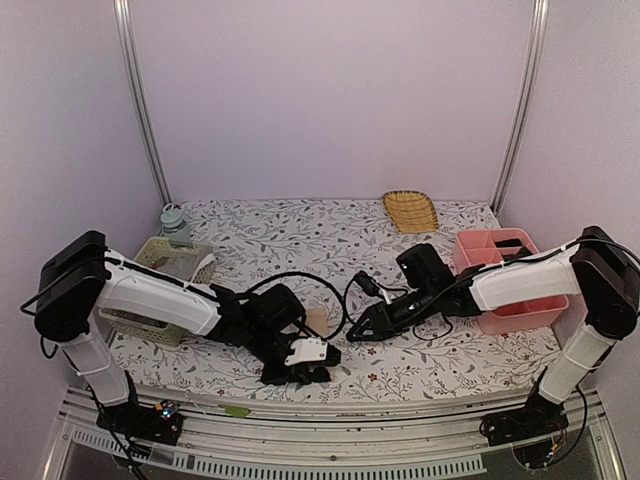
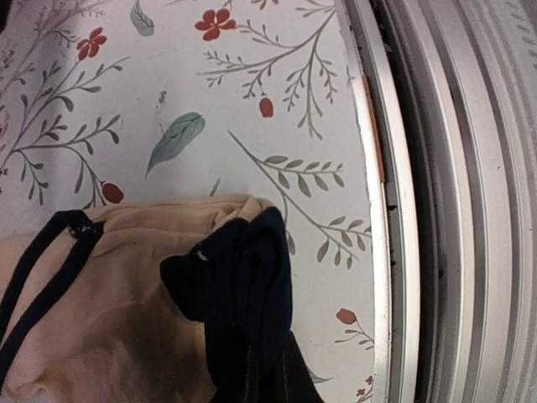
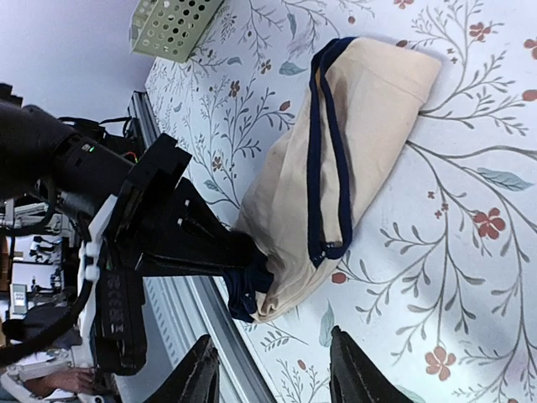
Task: Roll the underwear
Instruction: Roll the underwear at the corner of the board.
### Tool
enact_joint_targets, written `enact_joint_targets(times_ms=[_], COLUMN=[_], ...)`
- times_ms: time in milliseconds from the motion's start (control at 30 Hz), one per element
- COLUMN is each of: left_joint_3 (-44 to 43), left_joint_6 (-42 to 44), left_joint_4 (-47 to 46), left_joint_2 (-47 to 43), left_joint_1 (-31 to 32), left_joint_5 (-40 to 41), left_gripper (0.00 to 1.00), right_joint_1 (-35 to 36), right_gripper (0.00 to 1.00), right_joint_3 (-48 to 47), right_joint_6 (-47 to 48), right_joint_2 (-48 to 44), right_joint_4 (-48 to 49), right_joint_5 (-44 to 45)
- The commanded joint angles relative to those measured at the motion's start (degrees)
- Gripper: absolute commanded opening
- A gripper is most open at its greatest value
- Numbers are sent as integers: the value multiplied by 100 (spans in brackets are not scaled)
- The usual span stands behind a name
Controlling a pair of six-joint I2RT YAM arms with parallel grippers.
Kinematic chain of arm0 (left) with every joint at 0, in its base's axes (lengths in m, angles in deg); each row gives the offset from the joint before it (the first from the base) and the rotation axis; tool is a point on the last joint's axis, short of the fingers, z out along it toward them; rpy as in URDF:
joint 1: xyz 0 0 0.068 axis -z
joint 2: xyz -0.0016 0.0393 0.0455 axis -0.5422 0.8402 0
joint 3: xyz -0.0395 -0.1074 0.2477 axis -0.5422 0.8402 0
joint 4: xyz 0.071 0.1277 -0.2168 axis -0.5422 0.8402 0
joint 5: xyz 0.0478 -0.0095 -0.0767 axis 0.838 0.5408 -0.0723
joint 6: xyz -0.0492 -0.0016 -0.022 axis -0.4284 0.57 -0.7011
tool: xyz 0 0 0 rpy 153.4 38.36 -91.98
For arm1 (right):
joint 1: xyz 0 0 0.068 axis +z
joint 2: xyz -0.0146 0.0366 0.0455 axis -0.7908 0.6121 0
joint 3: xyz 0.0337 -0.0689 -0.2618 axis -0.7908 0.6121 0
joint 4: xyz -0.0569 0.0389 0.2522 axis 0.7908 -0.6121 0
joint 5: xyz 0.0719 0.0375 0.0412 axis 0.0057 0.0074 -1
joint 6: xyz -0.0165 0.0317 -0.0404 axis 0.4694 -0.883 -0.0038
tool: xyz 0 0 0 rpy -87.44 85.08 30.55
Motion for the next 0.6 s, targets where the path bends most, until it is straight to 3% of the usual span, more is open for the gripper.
enact_joint_targets(times_ms=[0,233,400,567], left_joint_3=[-377,-1254,-1497,-1550], left_joint_6=[32,228,420,489], left_joint_4=[1271,2256,2545,2573], left_joint_2=[664,1968,2297,2369], left_joint_1=[-432,-996,-1183,-1259], left_joint_5=[-1187,-2059,-2476,-2494], left_gripper=[0,0,0,1], right_joint_1=[285,1490,2251,2497], right_gripper=[47,47,47,49], right_joint_3=[486,726,208,-341], right_joint_6=[383,1163,1859,2820], right_joint_2=[-621,-1302,-804,-105], right_joint_4=[336,119,-247,-381], right_joint_5=[1153,2572,3099,3300])
